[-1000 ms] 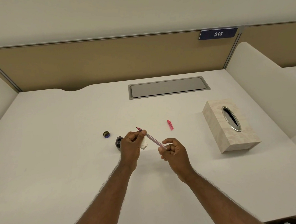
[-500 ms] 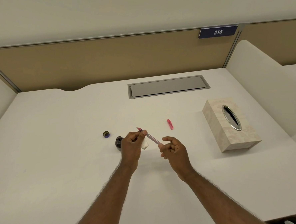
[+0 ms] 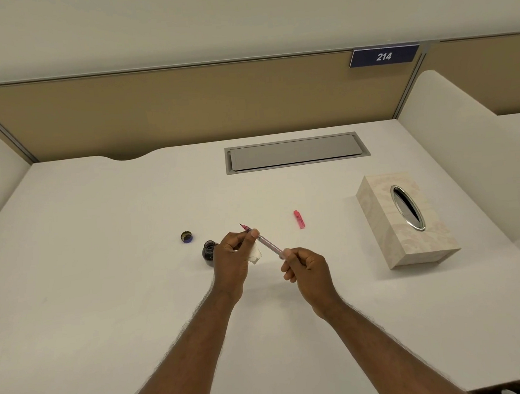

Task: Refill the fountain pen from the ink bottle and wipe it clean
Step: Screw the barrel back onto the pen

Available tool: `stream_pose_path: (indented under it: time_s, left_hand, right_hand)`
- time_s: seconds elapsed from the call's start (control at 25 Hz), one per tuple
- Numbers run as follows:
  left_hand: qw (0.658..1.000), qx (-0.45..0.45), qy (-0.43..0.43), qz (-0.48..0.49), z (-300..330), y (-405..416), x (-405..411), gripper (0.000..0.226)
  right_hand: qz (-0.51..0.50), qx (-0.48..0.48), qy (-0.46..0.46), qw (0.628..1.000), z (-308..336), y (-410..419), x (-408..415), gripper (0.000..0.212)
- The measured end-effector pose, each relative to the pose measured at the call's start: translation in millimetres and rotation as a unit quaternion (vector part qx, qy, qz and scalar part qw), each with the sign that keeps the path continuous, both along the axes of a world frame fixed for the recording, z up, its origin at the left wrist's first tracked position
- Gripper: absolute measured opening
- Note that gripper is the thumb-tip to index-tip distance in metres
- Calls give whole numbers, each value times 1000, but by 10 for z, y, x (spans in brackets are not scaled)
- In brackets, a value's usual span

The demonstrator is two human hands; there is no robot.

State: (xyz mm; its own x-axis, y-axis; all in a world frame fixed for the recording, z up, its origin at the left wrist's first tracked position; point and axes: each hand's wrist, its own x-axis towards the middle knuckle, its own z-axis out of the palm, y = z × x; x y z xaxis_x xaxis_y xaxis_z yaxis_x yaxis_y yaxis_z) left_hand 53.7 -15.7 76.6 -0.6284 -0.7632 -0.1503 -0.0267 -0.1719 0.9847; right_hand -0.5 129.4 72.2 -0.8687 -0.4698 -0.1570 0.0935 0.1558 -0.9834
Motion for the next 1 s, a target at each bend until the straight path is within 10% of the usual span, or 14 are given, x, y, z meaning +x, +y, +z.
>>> stream_pose_path:
  time_s: [0.76,1.0]
  left_hand:
    - [1000,0,5,-16,45,-1,23,9]
    - [999,-8,-31,-37,-19,66,56,8]
  right_hand:
    - [51,26,-37,998,-36,-10,37,24]
    - [14,72,164,984,-24,-35,-18,13]
